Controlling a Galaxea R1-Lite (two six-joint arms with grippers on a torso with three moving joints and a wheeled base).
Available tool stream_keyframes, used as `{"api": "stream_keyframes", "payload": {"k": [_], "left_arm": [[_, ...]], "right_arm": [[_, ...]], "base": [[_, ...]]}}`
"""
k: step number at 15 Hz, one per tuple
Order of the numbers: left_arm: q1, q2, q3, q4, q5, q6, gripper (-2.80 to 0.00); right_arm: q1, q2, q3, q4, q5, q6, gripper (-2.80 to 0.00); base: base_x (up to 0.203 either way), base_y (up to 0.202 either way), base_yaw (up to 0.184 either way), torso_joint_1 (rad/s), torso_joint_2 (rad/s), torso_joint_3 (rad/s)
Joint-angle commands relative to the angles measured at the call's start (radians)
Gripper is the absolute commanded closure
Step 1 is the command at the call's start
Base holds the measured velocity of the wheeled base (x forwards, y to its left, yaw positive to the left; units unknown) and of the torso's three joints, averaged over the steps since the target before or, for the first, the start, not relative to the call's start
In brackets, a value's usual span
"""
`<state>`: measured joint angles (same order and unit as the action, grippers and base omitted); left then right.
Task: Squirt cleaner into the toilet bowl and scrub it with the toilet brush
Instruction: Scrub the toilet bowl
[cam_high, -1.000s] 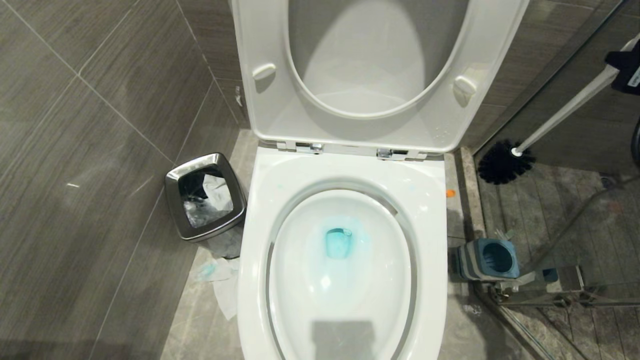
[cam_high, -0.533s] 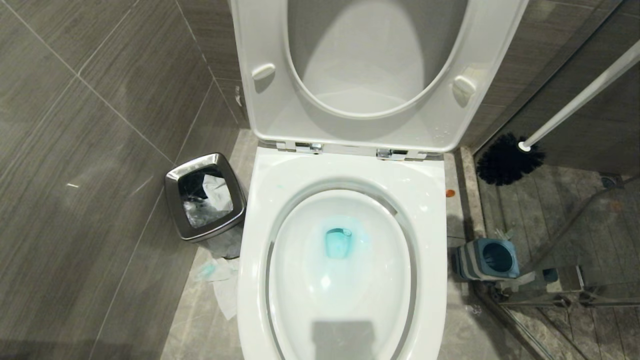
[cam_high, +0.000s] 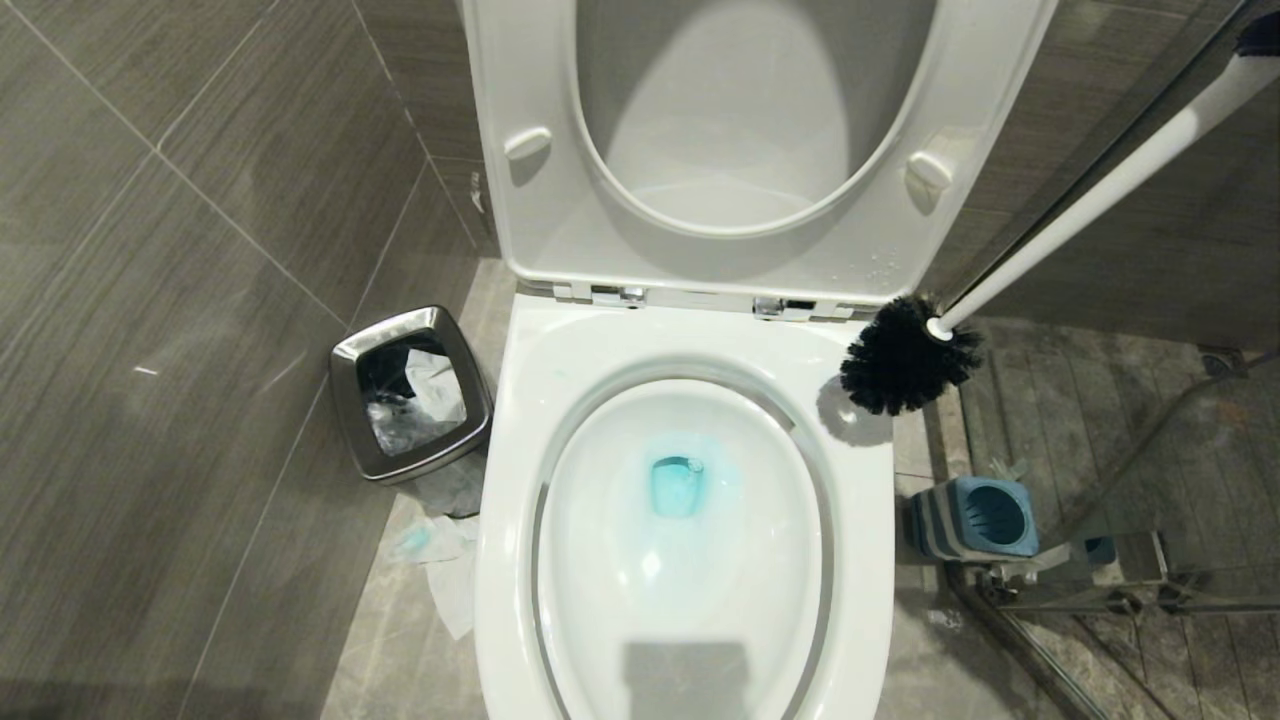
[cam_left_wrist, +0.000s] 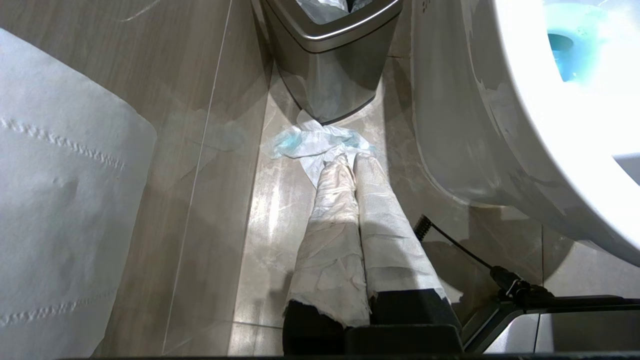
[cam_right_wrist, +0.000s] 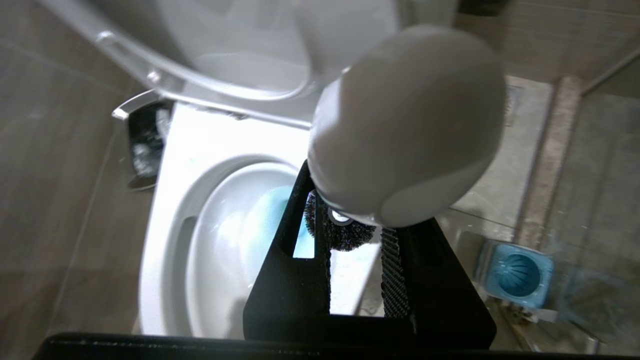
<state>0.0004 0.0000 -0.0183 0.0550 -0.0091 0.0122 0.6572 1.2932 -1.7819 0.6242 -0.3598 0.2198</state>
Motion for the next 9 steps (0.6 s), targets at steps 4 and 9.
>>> {"api": "stream_keyframes", "payload": {"k": [4, 9], "left_arm": [[0.001, 0.000, 0.000, 0.000, 0.000, 0.000, 0.00], [0.000, 0.000, 0.000, 0.000, 0.000, 0.000, 0.00]], "right_arm": [[0.132, 0.014, 0.008, 0.025, -0.006, 0.001, 0.00], [0.205, 0.114, -0.006, 0.017, -0.010, 0.003, 0.00]], "base": [[0.000, 0.000, 0.000, 0.000, 0.00, 0.000], [0.000, 0.000, 0.000, 0.000, 0.00, 0.000]]}}
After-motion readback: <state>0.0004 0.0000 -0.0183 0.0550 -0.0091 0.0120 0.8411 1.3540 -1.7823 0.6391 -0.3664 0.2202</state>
